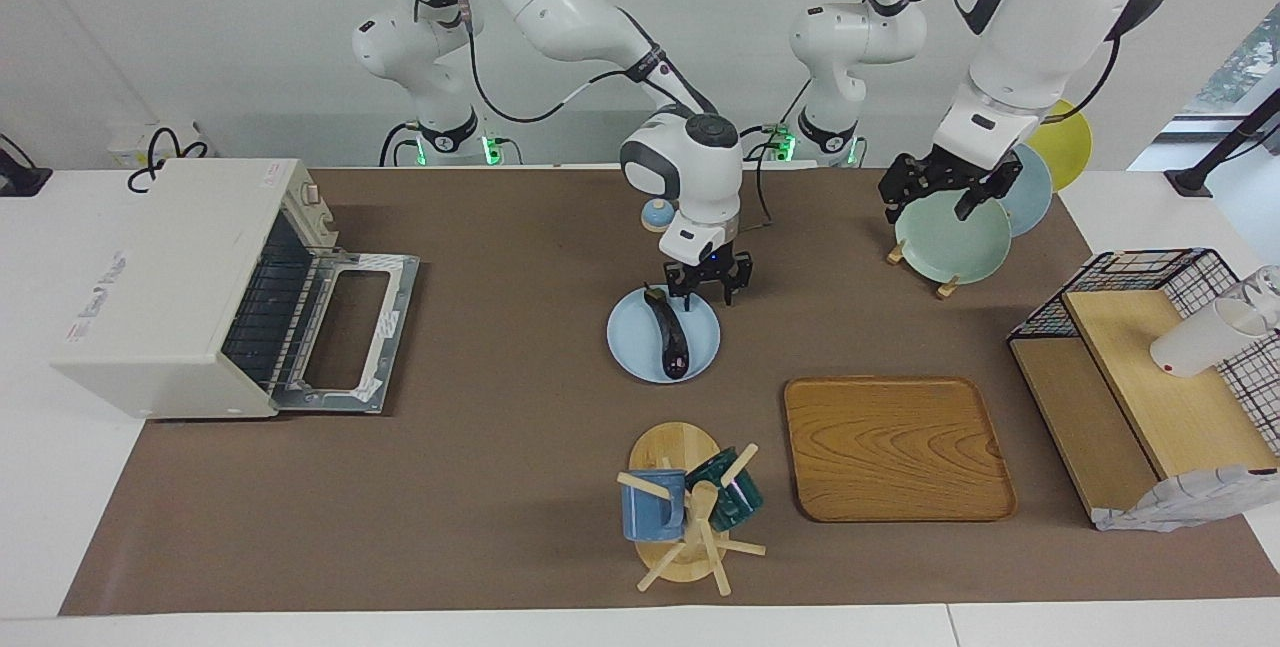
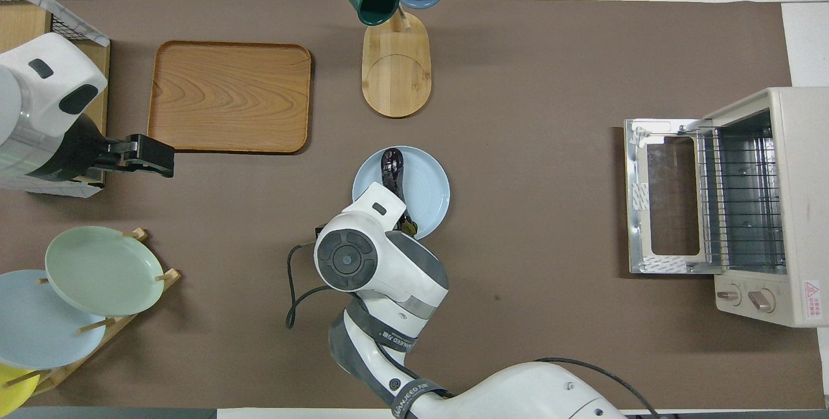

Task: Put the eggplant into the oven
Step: 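Lift the blue plate with the right gripper and carry it toward the oven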

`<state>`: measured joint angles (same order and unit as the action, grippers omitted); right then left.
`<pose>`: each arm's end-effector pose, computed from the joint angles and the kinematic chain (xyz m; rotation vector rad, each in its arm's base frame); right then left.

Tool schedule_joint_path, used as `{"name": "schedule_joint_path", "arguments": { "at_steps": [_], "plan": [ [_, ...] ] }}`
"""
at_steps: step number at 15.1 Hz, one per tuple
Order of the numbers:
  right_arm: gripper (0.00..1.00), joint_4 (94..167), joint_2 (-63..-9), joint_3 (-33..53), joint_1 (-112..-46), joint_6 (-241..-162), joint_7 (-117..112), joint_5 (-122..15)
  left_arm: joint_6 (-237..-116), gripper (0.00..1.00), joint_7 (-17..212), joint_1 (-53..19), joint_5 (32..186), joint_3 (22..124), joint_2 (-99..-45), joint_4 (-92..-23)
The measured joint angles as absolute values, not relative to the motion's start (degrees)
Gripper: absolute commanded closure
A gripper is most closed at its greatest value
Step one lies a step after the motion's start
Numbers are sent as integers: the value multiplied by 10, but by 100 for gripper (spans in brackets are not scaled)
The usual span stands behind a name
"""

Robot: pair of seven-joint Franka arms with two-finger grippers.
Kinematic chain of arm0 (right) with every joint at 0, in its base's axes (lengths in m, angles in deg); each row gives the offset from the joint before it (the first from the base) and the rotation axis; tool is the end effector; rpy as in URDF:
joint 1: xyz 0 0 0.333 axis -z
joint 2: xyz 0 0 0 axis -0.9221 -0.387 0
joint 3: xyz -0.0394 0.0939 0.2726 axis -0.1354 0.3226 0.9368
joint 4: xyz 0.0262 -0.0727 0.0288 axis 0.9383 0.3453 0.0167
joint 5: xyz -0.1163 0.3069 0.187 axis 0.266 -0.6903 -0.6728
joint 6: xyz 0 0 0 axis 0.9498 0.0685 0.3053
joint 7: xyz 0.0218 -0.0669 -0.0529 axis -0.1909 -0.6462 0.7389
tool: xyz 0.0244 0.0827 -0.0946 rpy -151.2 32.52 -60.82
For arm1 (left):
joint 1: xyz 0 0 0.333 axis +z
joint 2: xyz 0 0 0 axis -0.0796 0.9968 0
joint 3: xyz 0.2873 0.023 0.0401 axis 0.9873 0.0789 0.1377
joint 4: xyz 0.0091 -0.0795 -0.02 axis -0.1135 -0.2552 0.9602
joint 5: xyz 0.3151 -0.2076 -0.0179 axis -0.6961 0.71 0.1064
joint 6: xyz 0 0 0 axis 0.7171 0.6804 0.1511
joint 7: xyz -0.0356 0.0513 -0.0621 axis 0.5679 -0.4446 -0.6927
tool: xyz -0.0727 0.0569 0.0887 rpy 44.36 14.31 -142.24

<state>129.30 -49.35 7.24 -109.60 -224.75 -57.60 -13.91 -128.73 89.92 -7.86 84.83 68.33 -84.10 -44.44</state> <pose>0.4511 0.4731 0.2584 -3.0524 -0.1398 -0.2627 0.5153 -0.1015 0.5470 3.1344 -0.0776 -0.1107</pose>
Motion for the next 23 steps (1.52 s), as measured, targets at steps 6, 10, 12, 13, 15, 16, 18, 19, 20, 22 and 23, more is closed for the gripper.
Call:
{"name": "schedule_joint_path", "arguments": {
  "at_steps": [6,10,12,13,15,16,18,19,20,22,23],
  "plan": [
    [100,1299,-485,70,-1095,-2233,-569,-102,-1294,0,882,-67,848,707,-840,-444],
    [100,1297,-477,69,-1095,-2195,-561,-56,-1301,0,883,-66,850,704,-838,-444],
    [100,1280,-473,69,-1095,-2137,-535,-38,-1301,0,883,-66,850,702,-837,-444],
    [100,1265,-472,69,-1094,-2098,-524,-36,-1301,0,883,-66,850,701,-837,-444],
    [100,1239,-467,65,-1089,-2032,-510,-28,-1302,0,883,-66,850,700,-836,-444],
    [100,1236,-460,64,-1079,-2018,-498,-23,-1307,0,883,-66,850,700,-836,-444],
    [100,1240,-438,62,-1038,-2006,-447,-19,-1318,0,883,-65,850,700,-836,-444],
    [100,1247,-425,61,-1011,-2005,-418,-18,-1320,0,883,-65,850,700,-836,-444],
    [100,1260,-407,61,-984,-2005,-390,-18,-1321,0,883,-65,850,700,-836,-444],
    [100,1307,-361,60,-933,-2001,-335,-18,-1321,0,883,-65,850,700,-836,-444],
    [100,1340,-332,61,-910,-2001,-309,-18,-1321,0,883,-65,850,700,-836,-444]
  ]
}}
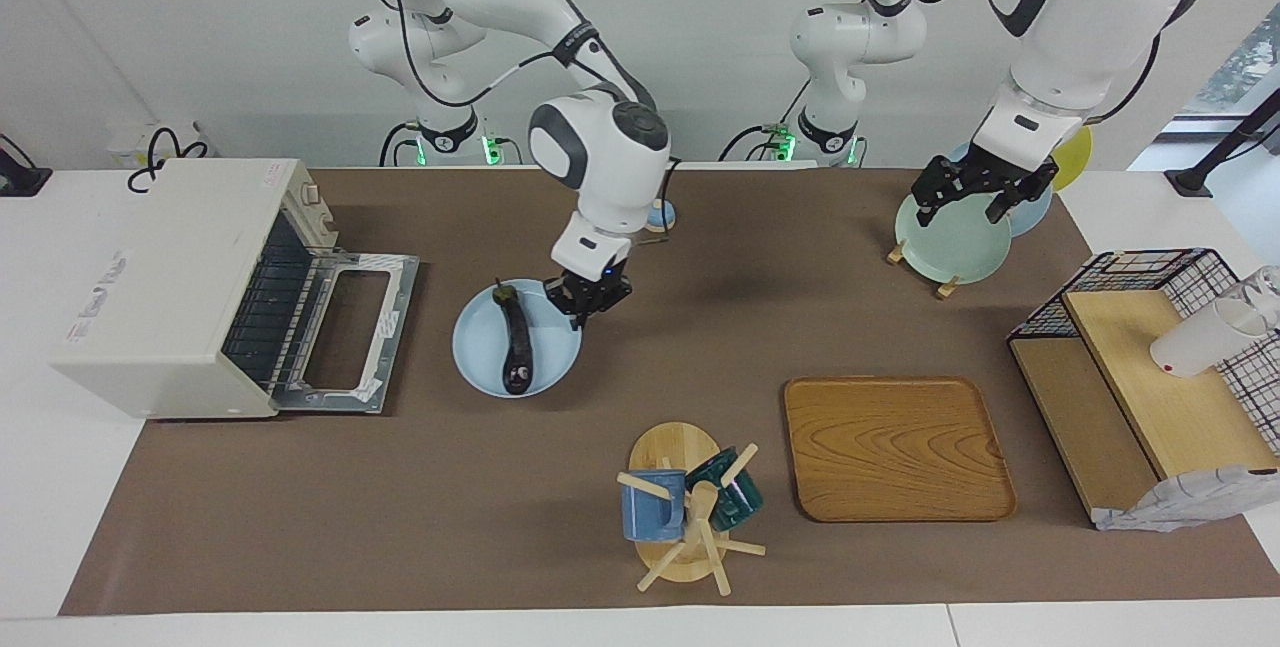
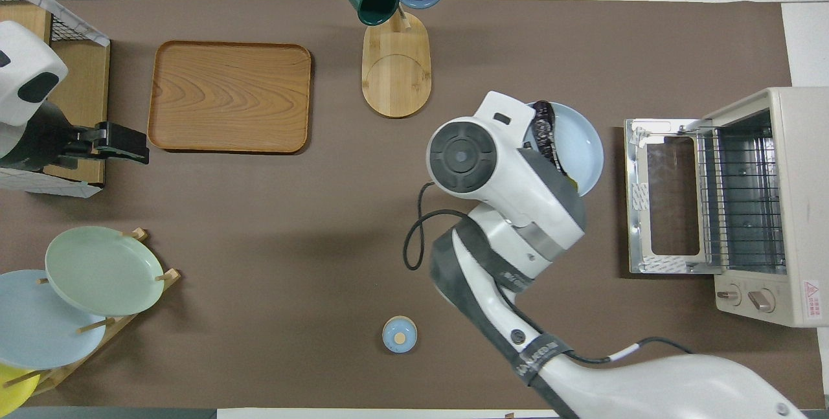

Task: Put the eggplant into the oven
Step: 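Lift the blue plate with the right gripper and carry it toward the oven, then slide the plate with the eggplant into the oven with the right gripper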

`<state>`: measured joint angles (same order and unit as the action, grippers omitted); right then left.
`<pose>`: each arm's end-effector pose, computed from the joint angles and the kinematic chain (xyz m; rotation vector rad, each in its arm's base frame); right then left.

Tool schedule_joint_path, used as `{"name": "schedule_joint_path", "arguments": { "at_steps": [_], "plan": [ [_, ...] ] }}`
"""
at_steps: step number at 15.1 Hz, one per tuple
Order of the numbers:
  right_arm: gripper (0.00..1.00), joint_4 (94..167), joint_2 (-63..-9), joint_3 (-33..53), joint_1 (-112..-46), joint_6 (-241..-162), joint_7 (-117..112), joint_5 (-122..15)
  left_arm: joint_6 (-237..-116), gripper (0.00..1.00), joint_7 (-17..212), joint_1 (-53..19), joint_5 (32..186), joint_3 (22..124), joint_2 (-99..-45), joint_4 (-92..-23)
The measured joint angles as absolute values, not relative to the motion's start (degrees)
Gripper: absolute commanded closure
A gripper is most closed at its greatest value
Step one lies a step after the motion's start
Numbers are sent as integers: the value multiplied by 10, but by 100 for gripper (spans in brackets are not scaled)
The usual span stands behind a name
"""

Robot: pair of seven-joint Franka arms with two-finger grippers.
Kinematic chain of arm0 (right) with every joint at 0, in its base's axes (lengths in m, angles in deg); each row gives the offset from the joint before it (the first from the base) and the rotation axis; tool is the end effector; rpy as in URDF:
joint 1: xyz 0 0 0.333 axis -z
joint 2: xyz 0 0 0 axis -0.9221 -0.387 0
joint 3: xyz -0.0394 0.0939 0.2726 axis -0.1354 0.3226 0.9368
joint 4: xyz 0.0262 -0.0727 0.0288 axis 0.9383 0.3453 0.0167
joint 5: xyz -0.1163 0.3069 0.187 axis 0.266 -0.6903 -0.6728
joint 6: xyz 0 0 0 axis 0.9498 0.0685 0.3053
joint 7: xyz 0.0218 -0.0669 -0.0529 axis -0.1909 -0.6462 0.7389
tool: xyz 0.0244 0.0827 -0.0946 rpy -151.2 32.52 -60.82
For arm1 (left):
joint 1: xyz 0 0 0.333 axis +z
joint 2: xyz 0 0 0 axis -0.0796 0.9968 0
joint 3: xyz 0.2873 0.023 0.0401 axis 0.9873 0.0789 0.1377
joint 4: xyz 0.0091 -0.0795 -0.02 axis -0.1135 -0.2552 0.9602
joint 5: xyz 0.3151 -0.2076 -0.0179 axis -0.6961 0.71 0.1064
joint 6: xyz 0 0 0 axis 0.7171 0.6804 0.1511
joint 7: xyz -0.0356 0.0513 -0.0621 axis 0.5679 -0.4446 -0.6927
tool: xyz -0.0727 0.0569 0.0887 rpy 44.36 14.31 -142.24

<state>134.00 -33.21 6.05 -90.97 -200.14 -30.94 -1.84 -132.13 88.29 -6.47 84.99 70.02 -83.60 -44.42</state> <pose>0.5374 0.2418 0.3603 2.7998 0.3971 0.1054 0.5296 -0.0749 0.5475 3.1233 -0.0367 -0.0315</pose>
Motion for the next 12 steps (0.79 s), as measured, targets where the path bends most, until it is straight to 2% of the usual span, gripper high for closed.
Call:
{"name": "schedule_joint_path", "arguments": {
  "at_steps": [3,5,12],
  "plan": [
    [100,1437,-251,61,-849,-2002,-252,-18,-1321,0,883,-65,850,700,-836,-444],
    [100,1471,-221,61,-809,-2003,-208,-18,-1321,0,883,-65,850,700,-836,-444],
    [100,1498,-199,60,-621,-2016,23,-109,-1320,0,883,-65,850,700,-836,-445]
  ]
}}
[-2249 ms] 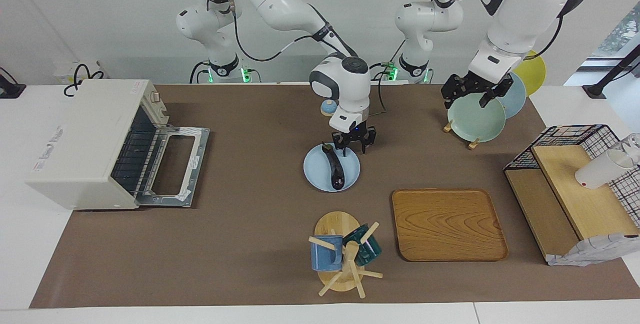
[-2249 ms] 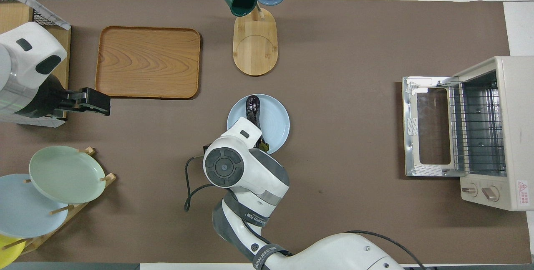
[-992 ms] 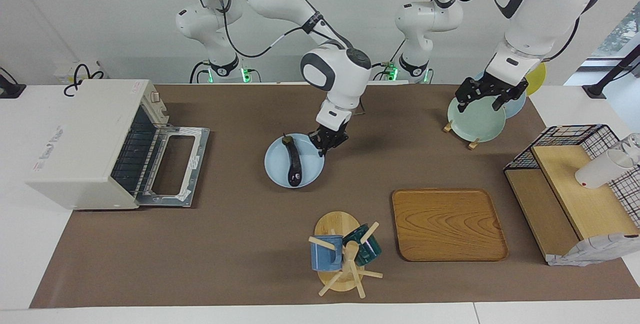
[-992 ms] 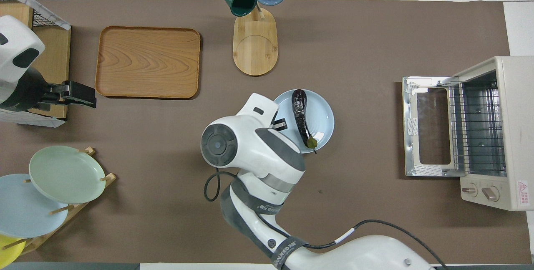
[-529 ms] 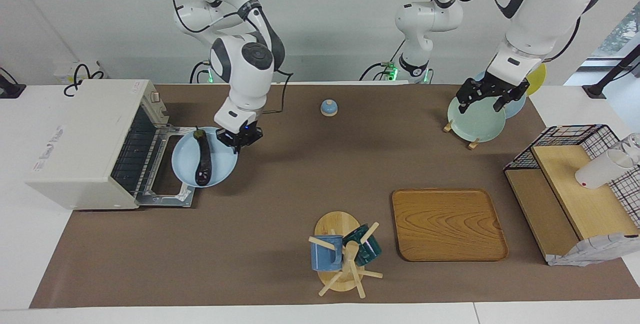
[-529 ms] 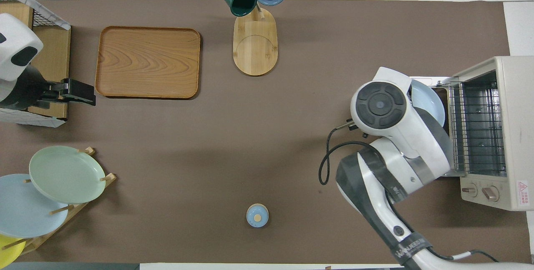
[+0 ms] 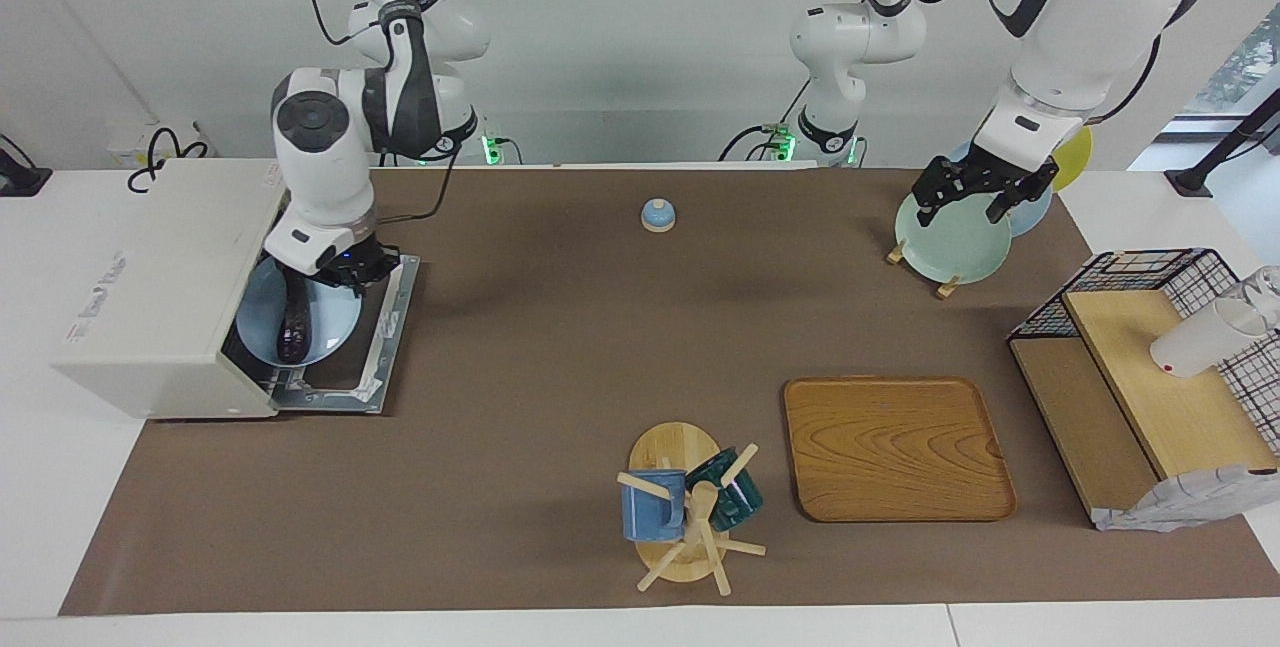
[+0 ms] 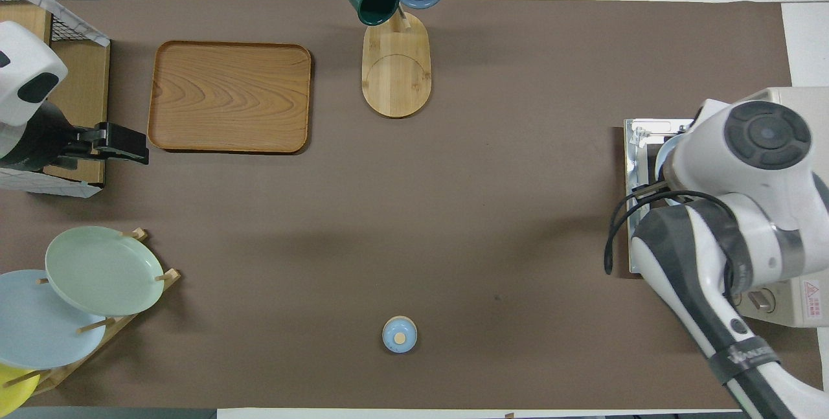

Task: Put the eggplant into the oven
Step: 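Slide the plate with the eggplant into the oven with the right gripper, then release the plate and pull the right gripper out of the oven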

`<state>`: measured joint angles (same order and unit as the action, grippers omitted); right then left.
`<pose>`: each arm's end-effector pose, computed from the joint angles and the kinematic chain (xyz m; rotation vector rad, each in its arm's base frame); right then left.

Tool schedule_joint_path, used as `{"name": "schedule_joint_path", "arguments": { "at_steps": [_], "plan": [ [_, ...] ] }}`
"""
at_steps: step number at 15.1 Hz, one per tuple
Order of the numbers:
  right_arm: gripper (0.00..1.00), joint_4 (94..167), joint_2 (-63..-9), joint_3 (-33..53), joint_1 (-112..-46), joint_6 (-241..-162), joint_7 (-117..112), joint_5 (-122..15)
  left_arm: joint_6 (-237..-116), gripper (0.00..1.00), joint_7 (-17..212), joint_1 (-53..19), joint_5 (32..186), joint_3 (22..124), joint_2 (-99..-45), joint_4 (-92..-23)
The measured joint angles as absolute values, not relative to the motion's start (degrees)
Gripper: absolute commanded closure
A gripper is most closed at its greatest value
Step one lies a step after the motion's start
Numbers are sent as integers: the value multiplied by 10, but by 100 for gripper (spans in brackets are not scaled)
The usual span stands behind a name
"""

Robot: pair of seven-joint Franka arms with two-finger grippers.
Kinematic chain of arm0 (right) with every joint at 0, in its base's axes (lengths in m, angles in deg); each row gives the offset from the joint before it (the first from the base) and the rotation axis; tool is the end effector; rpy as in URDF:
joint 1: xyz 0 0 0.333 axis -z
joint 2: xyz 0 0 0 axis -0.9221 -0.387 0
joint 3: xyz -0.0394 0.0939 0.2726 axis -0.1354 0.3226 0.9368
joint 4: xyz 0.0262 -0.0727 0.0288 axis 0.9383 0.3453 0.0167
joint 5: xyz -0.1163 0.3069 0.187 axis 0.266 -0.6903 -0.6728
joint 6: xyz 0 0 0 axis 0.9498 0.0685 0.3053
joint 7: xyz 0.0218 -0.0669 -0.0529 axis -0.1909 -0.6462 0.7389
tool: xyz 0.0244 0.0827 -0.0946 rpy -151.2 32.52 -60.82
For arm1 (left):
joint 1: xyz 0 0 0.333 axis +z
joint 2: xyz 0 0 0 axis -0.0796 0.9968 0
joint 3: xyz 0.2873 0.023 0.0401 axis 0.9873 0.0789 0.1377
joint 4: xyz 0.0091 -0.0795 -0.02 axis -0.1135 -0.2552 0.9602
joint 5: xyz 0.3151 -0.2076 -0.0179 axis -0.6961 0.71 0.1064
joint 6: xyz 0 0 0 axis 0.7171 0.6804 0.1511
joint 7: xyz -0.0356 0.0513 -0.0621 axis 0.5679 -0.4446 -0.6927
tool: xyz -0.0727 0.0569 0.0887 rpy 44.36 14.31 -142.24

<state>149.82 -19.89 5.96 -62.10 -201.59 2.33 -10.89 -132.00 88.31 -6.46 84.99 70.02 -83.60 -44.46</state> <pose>0.5135 -0.0327 0.3664 2.9328 0.4282 -0.1511 0.5293 -0.0747 0.5470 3.1236 -0.0359 -0.0361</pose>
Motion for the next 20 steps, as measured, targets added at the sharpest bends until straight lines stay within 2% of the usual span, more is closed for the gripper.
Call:
{"name": "schedule_joint_path", "arguments": {
  "at_steps": [4,6,7,8,11,13,14,15,16,17,18,20],
  "plan": [
    [100,1528,-189,60,-574,-2051,74,-130,-1320,0,883,-65,850,701,-836,-445],
    [87,1545,-182,63,-574,-2065,72,-130,-1320,0,883,-65,850,701,-836,-444],
    [73,1551,-179,64,-574,-2065,72,-131,-1320,0,883,-65,850,701,-837,-444],
    [65,1555,-178,66,-574,-2065,72,-131,-1320,0,883,-65,850,701,-837,-444],
    [57,1556,-178,67,-576,-2064,72,-132,-1320,0,883,-65,850,702,-837,-444],
    [57,1543,-178,69,-580,-2047,72,-143,-1320,0,883,-65,850,702,-837,-444],
    [59,1532,-178,71,-583,-2034,73,-155,-1320,0,883,-65,850,702,-837,-444],
    [66,1517,-178,72,-592,-2019,72,-162,-1320,0,883,-65,850,702,-837,-444],
    [78,1503,-179,73,-606,-2009,68,-167,-1320,0,883,-65,850,702,-837,-444],
    [94,1493,-179,74,-622,-2007,53,-171,-1320,0,883,-65,850,702,-837,-444],
    [100,1487,-181,74,-639,-2010,31,-172,-1320,0,883,-65,850,702,-837,-444],
    [100,1488,-190,75,-673,-2031,-26,-172,-1320,0,883,-65,850,702,-837,-444]
  ]
}}
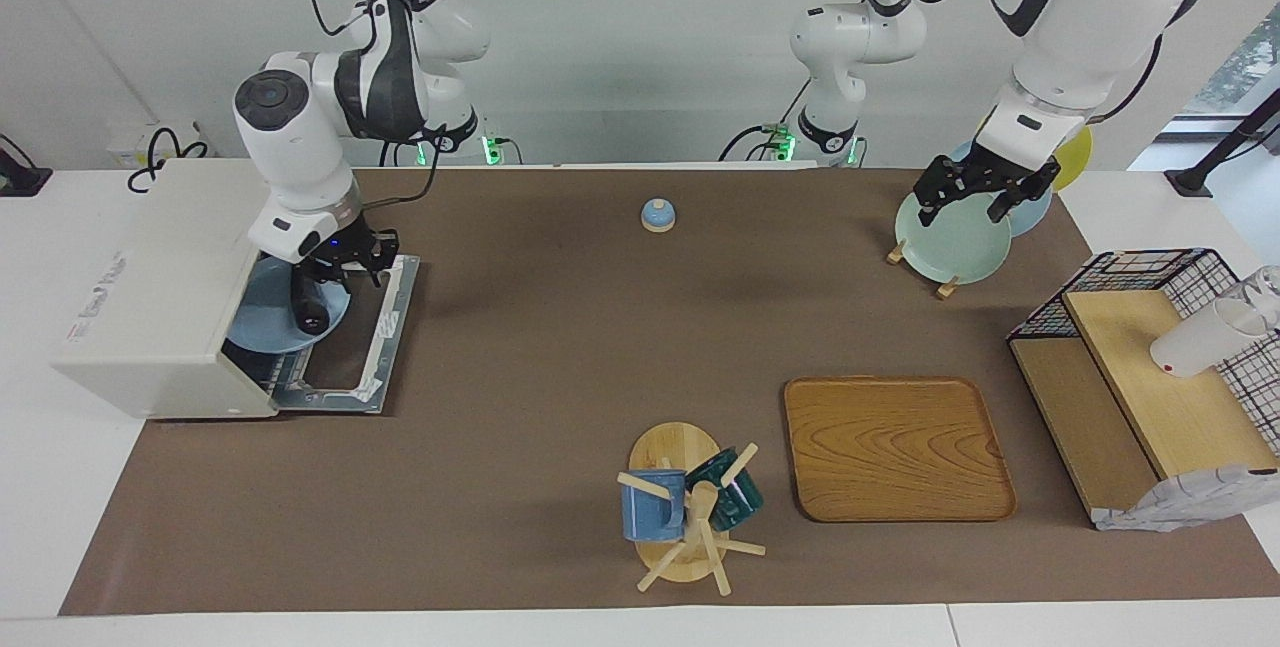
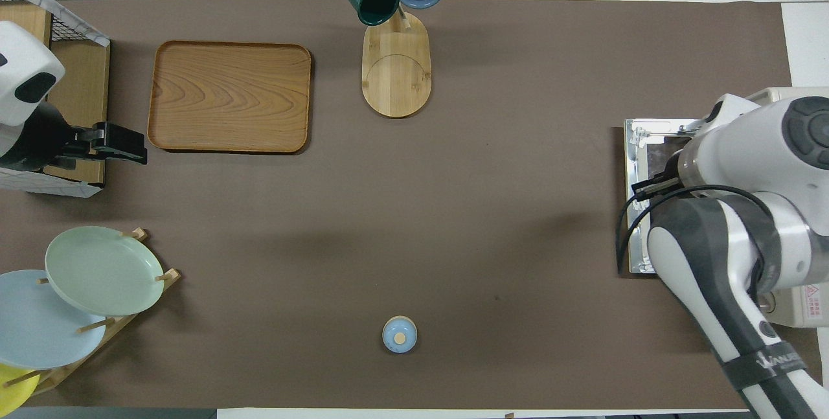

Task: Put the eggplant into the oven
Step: 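Release the plate and pull the right gripper out of the oven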

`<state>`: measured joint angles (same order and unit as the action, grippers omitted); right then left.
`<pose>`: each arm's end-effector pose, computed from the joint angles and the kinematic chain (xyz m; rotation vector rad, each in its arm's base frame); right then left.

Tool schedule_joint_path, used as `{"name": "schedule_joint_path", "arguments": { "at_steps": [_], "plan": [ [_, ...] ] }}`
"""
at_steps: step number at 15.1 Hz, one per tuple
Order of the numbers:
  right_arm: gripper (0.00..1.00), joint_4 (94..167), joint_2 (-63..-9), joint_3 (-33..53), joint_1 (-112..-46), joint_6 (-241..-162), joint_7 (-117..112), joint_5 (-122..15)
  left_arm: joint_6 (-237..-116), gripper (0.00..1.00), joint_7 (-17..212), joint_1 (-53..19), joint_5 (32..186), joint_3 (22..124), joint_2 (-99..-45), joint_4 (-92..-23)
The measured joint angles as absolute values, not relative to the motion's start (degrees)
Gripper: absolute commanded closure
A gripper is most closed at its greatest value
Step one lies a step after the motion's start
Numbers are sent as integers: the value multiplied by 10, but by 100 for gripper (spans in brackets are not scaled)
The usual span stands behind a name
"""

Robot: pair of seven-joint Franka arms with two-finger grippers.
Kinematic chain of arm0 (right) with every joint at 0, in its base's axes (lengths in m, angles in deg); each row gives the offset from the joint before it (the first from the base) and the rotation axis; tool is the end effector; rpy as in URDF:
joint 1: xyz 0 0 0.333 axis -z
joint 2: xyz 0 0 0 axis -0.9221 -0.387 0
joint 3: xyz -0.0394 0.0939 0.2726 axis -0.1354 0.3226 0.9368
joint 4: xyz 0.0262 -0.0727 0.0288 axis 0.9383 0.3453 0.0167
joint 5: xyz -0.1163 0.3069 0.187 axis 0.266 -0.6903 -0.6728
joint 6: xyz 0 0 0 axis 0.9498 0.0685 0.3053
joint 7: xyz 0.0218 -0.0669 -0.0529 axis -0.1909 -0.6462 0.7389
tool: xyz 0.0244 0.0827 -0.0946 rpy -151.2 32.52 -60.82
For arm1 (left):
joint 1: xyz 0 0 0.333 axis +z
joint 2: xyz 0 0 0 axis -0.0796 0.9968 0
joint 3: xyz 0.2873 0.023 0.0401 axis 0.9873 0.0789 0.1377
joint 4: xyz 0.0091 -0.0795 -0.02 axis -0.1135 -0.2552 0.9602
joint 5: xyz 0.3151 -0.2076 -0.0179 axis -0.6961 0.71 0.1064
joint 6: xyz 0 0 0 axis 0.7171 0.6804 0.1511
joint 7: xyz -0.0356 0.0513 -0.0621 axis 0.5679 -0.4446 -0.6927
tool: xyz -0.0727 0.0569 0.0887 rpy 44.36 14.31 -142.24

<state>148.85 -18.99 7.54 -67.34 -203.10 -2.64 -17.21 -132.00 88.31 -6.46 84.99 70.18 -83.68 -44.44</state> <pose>0.5194 0.0375 0.3830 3.0235 0.4059 -0.0344 0.5292 -0.0732 0.5479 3.1235 -0.0316 -0.0333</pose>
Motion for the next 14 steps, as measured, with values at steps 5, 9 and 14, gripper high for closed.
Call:
{"name": "schedule_joint_path", "arguments": {
  "at_steps": [5,9,14],
  "plan": [
    [100,1518,-260,76,-699,-2143,-92,-172,-1320,0,883,-65,850,702,-837,-444],
    [100,1531,-279,73,-698,-2156,-92,-172,-1320,0,883,-65,850,702,-837,-444],
    [100,1551,-286,71,-697,-2158,-92,-122,-1320,0,883,-65,850,702,-837,-444]
  ]
}}
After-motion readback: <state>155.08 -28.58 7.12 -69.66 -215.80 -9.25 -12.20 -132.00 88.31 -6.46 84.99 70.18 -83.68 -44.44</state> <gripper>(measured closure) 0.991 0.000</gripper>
